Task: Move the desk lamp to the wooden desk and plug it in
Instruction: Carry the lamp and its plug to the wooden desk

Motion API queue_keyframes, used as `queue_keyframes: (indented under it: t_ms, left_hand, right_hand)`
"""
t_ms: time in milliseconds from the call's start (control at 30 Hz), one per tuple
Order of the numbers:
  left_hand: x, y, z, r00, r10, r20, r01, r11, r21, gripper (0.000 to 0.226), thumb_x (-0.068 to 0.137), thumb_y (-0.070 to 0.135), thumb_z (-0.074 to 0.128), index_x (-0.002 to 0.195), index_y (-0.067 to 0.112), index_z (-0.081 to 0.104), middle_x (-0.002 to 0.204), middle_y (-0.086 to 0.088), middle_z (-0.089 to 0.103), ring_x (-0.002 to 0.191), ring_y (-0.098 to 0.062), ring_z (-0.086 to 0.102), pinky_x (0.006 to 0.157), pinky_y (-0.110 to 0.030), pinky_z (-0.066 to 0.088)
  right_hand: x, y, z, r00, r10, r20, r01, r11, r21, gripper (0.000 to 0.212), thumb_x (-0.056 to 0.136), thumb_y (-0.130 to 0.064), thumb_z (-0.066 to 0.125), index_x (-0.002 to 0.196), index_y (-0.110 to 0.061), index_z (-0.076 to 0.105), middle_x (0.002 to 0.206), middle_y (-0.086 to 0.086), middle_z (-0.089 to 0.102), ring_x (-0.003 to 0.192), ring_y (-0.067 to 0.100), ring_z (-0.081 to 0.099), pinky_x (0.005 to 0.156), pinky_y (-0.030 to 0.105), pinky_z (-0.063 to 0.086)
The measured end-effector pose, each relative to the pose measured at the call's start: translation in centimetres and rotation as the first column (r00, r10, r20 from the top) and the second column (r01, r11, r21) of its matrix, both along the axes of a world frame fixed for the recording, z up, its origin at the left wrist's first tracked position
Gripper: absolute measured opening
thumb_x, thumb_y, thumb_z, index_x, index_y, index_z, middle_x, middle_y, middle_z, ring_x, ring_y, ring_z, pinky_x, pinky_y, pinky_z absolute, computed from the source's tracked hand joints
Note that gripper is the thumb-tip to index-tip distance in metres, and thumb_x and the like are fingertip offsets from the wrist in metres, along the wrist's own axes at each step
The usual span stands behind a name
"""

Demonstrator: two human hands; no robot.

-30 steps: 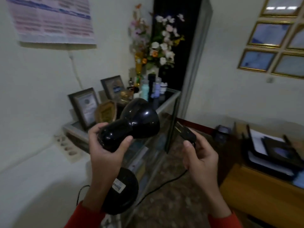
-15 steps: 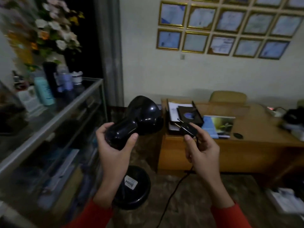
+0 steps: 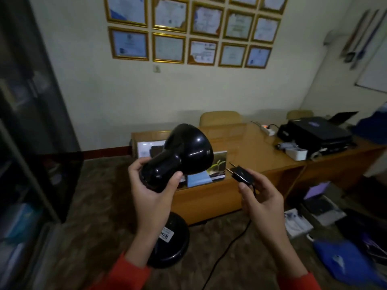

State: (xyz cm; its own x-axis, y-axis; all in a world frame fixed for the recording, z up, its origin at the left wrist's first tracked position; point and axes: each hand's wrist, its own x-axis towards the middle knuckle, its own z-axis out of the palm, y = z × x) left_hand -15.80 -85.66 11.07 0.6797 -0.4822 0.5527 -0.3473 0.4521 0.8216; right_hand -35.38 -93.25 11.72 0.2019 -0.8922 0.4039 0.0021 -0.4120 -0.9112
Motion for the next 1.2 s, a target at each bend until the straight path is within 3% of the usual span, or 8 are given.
queue_keyframes:
  t_ms: [167,267,367,500,733,933,1067,1200]
  left_hand:
    - [-2.8,-10.1,0.9,0.992,-0.129,-0.01,0.129,0.991,-0.022,0.06,0.068,0.009,0.08,0.107,0.037,0.044,0.106,0.014,0.053,0.097,0.013,0.055,0.077,0.001,0.043]
    - [-5.2,-15.9,1.0,0.984,-0.18,-0.005,0.18,0.984,-0.015,0.062,0.068,0.006,0.08,0.103,0.042,0.043,0.104,0.014,0.052,0.093,0.014,0.056,0.075,0.001,0.044]
    - [-7.5,-21.6,0.9,0.976,-0.216,-0.015,0.216,0.976,-0.014,0.059,0.064,0.022,0.08,0.103,0.045,0.042,0.104,0.014,0.052,0.092,0.011,0.056,0.075,-0.001,0.045]
    - [-10.9,-29.0,0.7,0.976,-0.216,-0.031,0.214,0.975,-0.057,0.054,0.061,0.036,0.075,0.104,0.043,0.043,0.102,0.017,0.055,0.093,0.01,0.057,0.074,-0.001,0.044]
    - [-16.5,-41.8,-0.1,0.986,-0.146,-0.08,0.142,0.988,-0.056,0.055,0.065,0.023,0.078,0.1,0.046,0.043,0.105,0.014,0.053,0.091,0.01,0.057,0.075,-0.002,0.045]
    - [-20.6,-51.5,-1.3,0.989,-0.111,-0.093,0.111,0.994,-0.007,0.059,0.068,0.016,0.08,0.098,0.051,0.043,0.103,0.016,0.053,0.092,0.009,0.057,0.074,-0.008,0.048]
    - [-22.2,-58.2,-2.3,0.982,-0.127,-0.139,0.131,0.991,0.017,0.059,0.068,0.018,0.08,0.096,0.053,0.042,0.106,0.016,0.053,0.098,-0.001,0.057,0.08,-0.019,0.044]
    - [-23.1,-65.6,-3.2,0.978,-0.103,-0.179,0.111,0.993,0.034,0.059,0.067,0.018,0.081,0.093,0.055,0.043,0.106,0.013,0.055,0.099,-0.005,0.059,0.08,-0.021,0.047]
  right_hand:
    - [-3.5,-7.5,0.7,0.991,-0.125,-0.043,0.123,0.991,-0.045,0.037,0.084,-0.013,0.066,0.104,-0.043,0.06,0.101,-0.028,0.068,0.097,-0.005,0.063,0.075,0.007,0.05]
    - [-5.8,-12.2,0.5,0.976,-0.212,-0.039,0.212,0.977,-0.017,0.034,0.084,-0.019,0.067,0.104,-0.046,0.06,0.097,-0.01,0.069,0.087,0.006,0.065,0.07,0.02,0.054]
    - [-8.4,-17.2,0.5,0.964,-0.261,-0.045,0.26,0.965,-0.022,0.032,0.084,-0.023,0.066,0.106,-0.044,0.06,0.095,-0.002,0.066,0.075,0.016,0.062,0.062,0.025,0.053]
    - [-12.3,-24.4,0.4,0.969,-0.247,-0.02,0.246,0.968,-0.039,0.031,0.084,-0.02,0.066,0.111,-0.036,0.061,0.092,-0.007,0.065,0.07,0.006,0.058,0.059,0.017,0.047]
    - [-18.9,-36.5,1.2,0.976,-0.216,-0.035,0.214,0.975,-0.062,0.029,0.086,-0.014,0.066,0.112,-0.025,0.061,0.087,0.0,0.06,0.065,0.011,0.053,0.057,0.017,0.045]
    - [-23.4,-46.0,0.6,0.968,-0.241,-0.063,0.238,0.969,-0.062,0.028,0.086,-0.008,0.067,0.109,-0.022,0.061,0.096,0.013,0.062,0.072,-0.006,0.057,0.064,0.006,0.049]
    - [-25.0,-52.7,-0.7,0.968,-0.243,-0.059,0.243,0.97,-0.015,0.03,0.085,-0.009,0.067,0.105,-0.03,0.061,0.081,-0.009,0.06,0.068,-0.012,0.057,0.058,0.003,0.046]
    - [-25.7,-59.8,-1.5,0.976,-0.209,-0.052,0.212,0.976,0.053,0.029,0.085,-0.012,0.067,0.105,-0.032,0.061,0.068,-0.02,0.062,0.054,-0.004,0.054,0.051,0.011,0.043]
